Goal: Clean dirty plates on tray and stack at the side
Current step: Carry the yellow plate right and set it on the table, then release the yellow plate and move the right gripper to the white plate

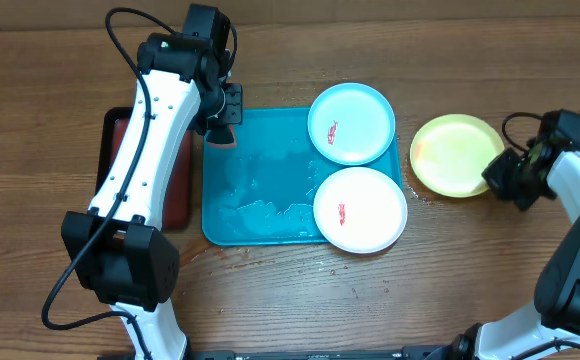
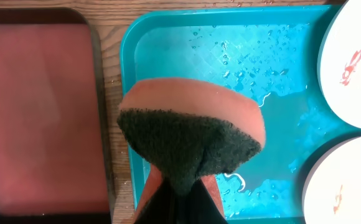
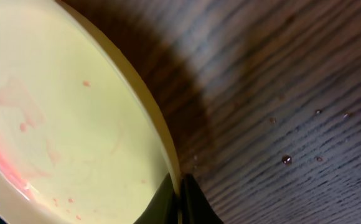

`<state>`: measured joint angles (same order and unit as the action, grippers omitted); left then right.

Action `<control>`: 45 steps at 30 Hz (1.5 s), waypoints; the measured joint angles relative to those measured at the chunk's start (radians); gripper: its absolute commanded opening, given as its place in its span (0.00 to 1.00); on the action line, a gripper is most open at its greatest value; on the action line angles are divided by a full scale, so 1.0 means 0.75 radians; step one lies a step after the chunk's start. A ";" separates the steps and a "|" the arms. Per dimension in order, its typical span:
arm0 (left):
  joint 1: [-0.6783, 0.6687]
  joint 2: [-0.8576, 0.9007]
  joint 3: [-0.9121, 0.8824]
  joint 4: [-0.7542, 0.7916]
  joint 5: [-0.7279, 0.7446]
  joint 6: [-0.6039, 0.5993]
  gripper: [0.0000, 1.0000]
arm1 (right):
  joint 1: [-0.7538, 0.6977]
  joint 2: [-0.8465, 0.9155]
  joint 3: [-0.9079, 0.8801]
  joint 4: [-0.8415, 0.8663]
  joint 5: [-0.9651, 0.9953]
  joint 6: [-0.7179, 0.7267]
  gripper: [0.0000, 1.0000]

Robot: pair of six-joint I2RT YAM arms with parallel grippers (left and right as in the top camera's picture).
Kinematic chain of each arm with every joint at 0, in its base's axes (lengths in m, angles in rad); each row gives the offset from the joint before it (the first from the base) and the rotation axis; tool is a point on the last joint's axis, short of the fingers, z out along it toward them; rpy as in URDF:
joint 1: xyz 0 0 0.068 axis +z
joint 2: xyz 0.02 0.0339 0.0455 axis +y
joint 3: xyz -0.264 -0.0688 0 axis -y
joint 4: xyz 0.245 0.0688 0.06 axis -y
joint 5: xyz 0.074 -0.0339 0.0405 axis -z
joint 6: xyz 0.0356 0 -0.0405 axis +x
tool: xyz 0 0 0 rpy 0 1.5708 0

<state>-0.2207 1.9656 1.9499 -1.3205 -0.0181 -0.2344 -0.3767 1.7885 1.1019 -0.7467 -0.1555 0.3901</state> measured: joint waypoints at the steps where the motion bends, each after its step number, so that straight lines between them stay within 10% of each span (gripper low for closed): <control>1: 0.000 0.000 0.000 0.000 0.000 0.000 0.05 | -0.001 0.001 -0.008 -0.002 -0.003 0.004 0.25; 21: 0.000 0.000 0.000 0.007 0.000 -0.001 0.04 | 0.208 -0.147 0.268 -0.581 -0.213 -0.142 0.34; 38: 0.000 0.000 0.000 0.010 0.000 0.000 0.04 | 0.664 -0.147 -0.105 -0.344 -0.170 -0.101 0.32; 45: 0.000 0.000 0.000 0.010 0.000 0.000 0.04 | 0.690 -0.147 -0.175 -0.286 -0.159 -0.100 0.11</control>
<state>-0.2207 1.9656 1.9499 -1.3128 -0.0181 -0.2344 0.1410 1.6783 0.9703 -0.9611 -0.2749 0.3149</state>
